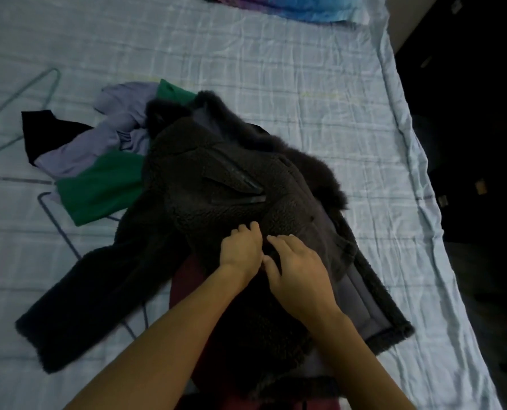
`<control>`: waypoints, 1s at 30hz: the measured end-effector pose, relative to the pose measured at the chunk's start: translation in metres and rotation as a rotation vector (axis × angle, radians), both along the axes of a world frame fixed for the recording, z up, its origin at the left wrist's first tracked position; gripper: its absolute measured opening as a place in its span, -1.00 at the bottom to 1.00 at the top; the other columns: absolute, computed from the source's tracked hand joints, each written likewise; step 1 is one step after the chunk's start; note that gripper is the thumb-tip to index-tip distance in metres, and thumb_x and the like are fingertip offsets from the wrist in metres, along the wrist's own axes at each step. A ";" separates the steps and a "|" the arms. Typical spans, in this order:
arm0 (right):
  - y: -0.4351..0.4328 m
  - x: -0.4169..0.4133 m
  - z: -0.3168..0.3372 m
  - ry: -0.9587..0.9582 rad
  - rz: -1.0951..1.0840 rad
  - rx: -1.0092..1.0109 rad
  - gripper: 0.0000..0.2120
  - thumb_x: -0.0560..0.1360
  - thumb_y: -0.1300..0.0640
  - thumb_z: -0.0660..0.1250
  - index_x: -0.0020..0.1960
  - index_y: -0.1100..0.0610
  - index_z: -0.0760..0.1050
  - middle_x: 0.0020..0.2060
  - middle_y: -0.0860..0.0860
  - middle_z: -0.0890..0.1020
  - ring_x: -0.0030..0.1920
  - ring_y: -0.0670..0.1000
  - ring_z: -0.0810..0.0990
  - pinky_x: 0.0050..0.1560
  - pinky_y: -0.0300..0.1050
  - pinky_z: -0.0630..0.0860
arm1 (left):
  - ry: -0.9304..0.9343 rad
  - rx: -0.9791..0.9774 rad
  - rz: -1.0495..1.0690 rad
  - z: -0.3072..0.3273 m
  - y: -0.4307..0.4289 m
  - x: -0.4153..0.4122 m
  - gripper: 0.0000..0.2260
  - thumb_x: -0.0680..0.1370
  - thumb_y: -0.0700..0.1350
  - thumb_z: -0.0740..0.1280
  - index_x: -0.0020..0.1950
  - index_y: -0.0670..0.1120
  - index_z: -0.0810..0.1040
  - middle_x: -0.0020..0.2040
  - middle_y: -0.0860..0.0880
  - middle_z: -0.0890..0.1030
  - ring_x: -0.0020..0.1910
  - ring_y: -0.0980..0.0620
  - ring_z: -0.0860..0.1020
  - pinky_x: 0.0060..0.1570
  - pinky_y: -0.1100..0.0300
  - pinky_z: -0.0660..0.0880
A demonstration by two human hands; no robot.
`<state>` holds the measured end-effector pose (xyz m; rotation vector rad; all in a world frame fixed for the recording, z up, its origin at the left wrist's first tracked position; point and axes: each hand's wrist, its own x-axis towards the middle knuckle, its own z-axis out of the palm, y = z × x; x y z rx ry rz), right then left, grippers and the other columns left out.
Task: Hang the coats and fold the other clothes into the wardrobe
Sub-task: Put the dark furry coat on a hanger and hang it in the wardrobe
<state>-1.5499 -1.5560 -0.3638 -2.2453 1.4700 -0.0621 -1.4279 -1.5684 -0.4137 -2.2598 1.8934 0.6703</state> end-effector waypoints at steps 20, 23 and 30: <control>-0.005 0.082 0.017 0.021 0.034 -0.156 -0.48 0.56 -0.07 0.19 0.46 0.09 0.24 0.48 0.17 0.18 0.50 0.15 0.08 0.47 0.08 0.08 | 0.352 0.214 -0.221 0.019 0.128 0.085 -0.92 0.47 -0.26 0.21 -0.12 -0.09 0.42 -0.27 0.03 0.43 -0.18 -0.03 0.51 -0.25 0.15 0.41; -0.015 0.096 0.014 0.170 -0.065 -0.160 -0.30 0.53 -0.16 0.19 0.53 0.12 0.02 0.51 0.26 0.02 0.52 0.23 -0.12 0.48 0.19 -0.11 | 0.410 0.256 -0.179 0.008 0.149 0.095 -0.91 0.48 -0.23 0.21 -0.13 -0.04 0.42 -0.21 -0.02 0.53 -0.13 -0.03 0.53 -0.16 0.11 0.48; -0.024 0.096 -0.007 0.211 -0.285 0.252 -0.15 0.48 0.03 0.33 0.54 0.19 -0.14 0.17 0.21 0.52 0.11 0.22 0.54 0.03 0.03 0.48 | 0.362 -0.021 0.083 0.030 0.102 0.126 -0.76 0.57 0.08 0.20 0.18 0.05 0.44 -0.01 -0.03 0.62 -0.04 -0.06 0.58 -0.06 0.07 0.52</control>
